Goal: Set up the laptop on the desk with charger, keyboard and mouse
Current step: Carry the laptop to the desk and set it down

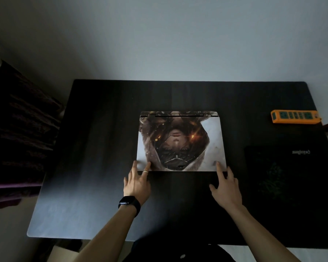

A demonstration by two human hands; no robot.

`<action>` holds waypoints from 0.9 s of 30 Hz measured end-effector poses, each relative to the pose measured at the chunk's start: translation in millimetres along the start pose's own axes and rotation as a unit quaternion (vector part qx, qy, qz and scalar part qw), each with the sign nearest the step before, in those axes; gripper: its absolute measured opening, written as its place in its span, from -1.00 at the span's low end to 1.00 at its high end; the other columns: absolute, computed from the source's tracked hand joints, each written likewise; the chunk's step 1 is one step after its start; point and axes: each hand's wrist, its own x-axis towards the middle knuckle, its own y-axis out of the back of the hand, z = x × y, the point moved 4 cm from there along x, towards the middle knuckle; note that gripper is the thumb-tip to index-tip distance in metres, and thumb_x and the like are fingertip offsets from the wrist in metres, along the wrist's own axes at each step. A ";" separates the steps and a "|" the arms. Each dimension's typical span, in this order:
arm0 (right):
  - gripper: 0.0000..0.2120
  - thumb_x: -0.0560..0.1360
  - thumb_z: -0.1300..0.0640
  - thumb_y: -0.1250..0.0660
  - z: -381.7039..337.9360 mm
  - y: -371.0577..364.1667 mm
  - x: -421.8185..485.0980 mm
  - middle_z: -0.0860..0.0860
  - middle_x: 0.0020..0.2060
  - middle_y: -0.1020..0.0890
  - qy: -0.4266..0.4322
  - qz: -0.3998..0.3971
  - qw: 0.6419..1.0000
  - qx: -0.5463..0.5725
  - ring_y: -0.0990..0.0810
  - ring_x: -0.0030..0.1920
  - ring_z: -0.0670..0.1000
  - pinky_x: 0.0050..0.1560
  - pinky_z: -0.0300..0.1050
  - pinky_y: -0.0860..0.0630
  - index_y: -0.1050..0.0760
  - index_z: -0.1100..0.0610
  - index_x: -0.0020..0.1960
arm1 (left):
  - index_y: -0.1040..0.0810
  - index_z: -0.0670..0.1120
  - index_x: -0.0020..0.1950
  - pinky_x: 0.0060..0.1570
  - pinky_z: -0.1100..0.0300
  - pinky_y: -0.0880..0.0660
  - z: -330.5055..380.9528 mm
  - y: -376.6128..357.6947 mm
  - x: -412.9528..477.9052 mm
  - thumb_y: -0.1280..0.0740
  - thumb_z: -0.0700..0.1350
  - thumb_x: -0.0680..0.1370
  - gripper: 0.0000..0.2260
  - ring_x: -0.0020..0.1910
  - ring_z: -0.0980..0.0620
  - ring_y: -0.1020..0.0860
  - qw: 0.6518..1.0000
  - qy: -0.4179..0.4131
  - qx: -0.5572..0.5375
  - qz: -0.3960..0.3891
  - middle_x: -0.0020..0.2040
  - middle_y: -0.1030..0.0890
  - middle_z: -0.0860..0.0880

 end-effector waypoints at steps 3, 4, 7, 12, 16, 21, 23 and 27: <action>-0.28 0.57 -0.10 -0.30 -2.5 -3.5 -21.7 0.10 0.60 0.02 0.016 0.012 0.999 -0.035 -0.17 0.52 0.23 0.37 0.09 -0.40 0.00 -0.14 0.60 | -0.11 0.19 0.56 0.44 -0.13 -0.23 -4.5 -2.6 -19.5 -0.21 -0.09 0.57 -0.41 0.49 -0.18 -0.20 1.000 -0.002 -0.015 -0.003 0.58 -0.01 -0.11; -0.35 0.57 -0.11 -0.29 -4.1 -3.6 -27.9 0.07 0.60 -0.02 0.033 0.021 0.999 -0.035 -0.17 0.52 0.21 0.37 0.09 -0.40 -0.10 -0.14 0.59 | -0.17 0.17 0.55 0.43 -0.10 -0.24 -5.6 -3.7 -26.2 -0.20 -0.08 0.58 -0.45 0.48 -0.16 -0.23 1.000 0.001 -0.024 -0.001 0.57 -0.08 -0.09; -0.49 0.57 -0.13 -0.27 -18.6 -2.2 -49.7 -0.02 0.56 -0.23 0.116 0.034 0.992 -0.044 -0.22 0.50 0.14 0.39 0.05 -0.39 -0.32 -0.14 0.50 | -0.29 0.13 0.51 0.40 -0.01 -0.29 -9.9 -5.4 -55.3 -0.16 -0.04 0.60 -0.55 0.43 -0.10 -0.30 0.997 0.027 -0.070 0.010 0.49 -0.30 -0.02; -0.61 0.57 -0.11 -0.29 -51.8 6.6 -81.0 -0.11 0.43 -0.43 0.264 0.033 0.963 -0.030 -0.32 0.43 0.05 0.40 -0.01 -0.36 -0.49 -0.15 0.38 | -0.35 0.13 0.47 0.32 0.03 -0.36 -10.3 -1.1 -100.9 -0.16 -0.04 0.58 -0.57 0.35 -0.07 -0.40 0.987 0.082 -0.119 0.066 0.39 -0.45 0.02; -0.69 0.55 -0.06 -0.35 -71.5 4.1 -113.2 -0.07 0.29 -0.57 0.377 0.031 0.926 -0.016 -0.41 0.33 0.04 0.36 -0.07 -0.35 -0.60 -0.10 0.27 | -0.35 0.14 0.47 0.30 0.02 -0.41 -13.1 -4.9 -160.5 -0.18 -0.04 0.58 -0.57 0.33 -0.07 -0.43 0.974 0.124 -0.150 0.115 0.35 -0.48 0.00; -0.73 0.55 0.00 -0.38 -95.8 -27.0 -174.6 -0.09 0.21 -0.62 0.492 -0.026 0.870 -0.020 -0.45 0.28 0.00 0.34 -0.17 -0.31 -0.63 -0.03 0.23 | -0.36 0.13 0.46 0.25 0.04 -0.45 -38.2 -25.1 -253.3 -0.22 -0.02 0.57 -0.57 0.29 -0.05 -0.46 0.943 0.214 -0.189 0.174 0.32 -0.50 0.00; -0.72 0.54 -0.01 -0.38 -104.2 -45.6 -200.2 -0.11 0.20 -0.62 0.532 -0.060 0.844 -0.033 -0.46 0.26 -0.01 0.35 -0.17 -0.32 -0.62 -0.04 0.23 | -0.38 0.11 0.44 0.24 0.04 -0.46 -51.3 -34.2 -290.9 -0.21 -0.01 0.57 -0.58 0.27 -0.06 -0.47 0.929 0.253 -0.194 0.189 0.31 -0.51 -0.01; -0.71 0.56 -0.05 -0.34 -119.9 -80.8 -251.2 -0.16 0.20 -0.59 0.590 -0.129 0.794 -0.067 -0.43 0.28 -0.04 0.34 -0.20 -0.32 -0.57 -0.07 0.27 | -0.43 0.08 0.40 0.20 0.05 -0.47 -80.1 -54.8 -364.6 -0.23 0.00 0.57 -0.61 0.26 -0.10 -0.49 0.892 0.329 -0.223 0.215 0.29 -0.53 -0.04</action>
